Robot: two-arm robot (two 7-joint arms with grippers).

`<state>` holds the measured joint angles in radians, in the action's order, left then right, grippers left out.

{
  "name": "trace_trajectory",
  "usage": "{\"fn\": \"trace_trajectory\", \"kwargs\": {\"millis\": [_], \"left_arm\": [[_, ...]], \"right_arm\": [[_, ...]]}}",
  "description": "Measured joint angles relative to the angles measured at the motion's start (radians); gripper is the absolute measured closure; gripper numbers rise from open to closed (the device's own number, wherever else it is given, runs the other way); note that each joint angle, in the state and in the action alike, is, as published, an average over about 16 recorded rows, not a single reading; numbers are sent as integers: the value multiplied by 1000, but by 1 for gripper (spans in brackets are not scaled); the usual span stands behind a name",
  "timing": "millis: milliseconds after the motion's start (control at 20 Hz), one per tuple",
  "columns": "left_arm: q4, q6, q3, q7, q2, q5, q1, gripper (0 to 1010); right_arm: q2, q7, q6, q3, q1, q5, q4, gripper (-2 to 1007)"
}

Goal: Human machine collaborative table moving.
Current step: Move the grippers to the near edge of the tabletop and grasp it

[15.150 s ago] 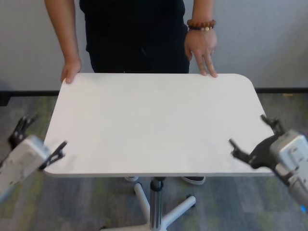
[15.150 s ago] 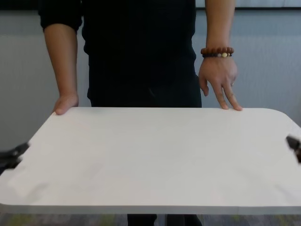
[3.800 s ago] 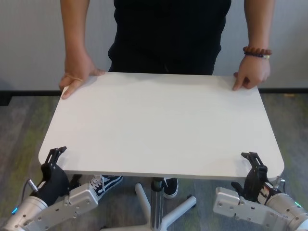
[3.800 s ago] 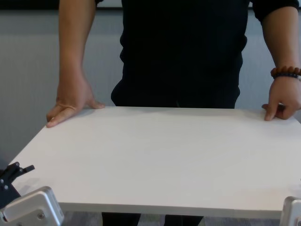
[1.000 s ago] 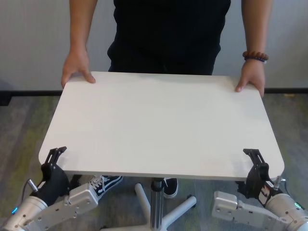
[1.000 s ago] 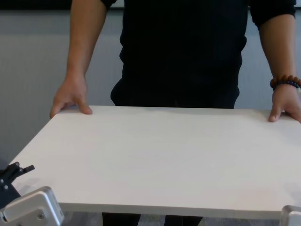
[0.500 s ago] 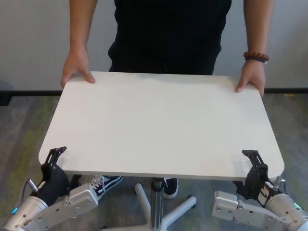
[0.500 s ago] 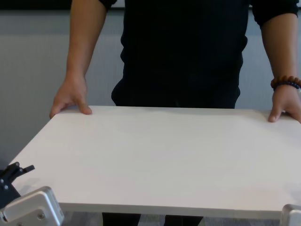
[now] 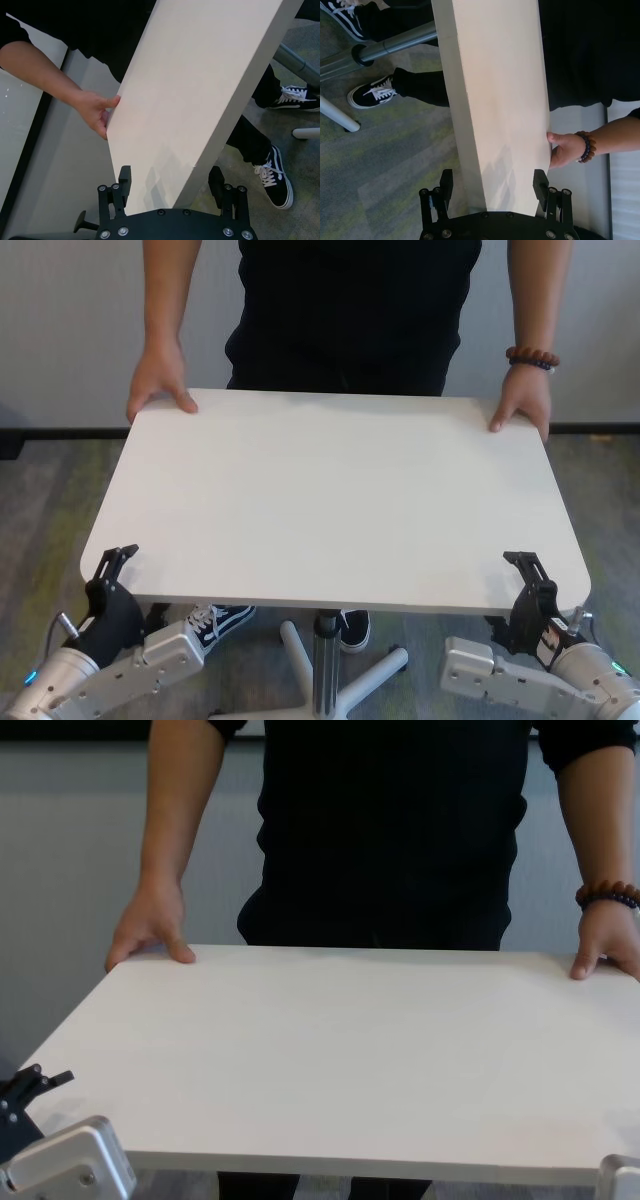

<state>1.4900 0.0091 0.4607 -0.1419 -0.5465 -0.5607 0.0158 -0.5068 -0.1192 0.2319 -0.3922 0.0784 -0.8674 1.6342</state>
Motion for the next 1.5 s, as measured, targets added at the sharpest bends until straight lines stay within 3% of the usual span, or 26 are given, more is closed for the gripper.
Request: {"fn": "trace_trajectory", "kwargs": {"millis": [450, 1100, 1500], "left_arm": [[0, 0, 0, 0, 0, 0, 0, 93], [0, 0, 0, 0, 0, 0, 0, 421], [0, 0, 0, 0, 0, 0, 0, 556]], "right_arm": [[-1, 2, 2, -2, 0, -2, 0, 158], [-2, 4, 4, -3, 0, -4, 0, 525], [-2, 4, 5, -3, 0, -4, 0, 634]]}}
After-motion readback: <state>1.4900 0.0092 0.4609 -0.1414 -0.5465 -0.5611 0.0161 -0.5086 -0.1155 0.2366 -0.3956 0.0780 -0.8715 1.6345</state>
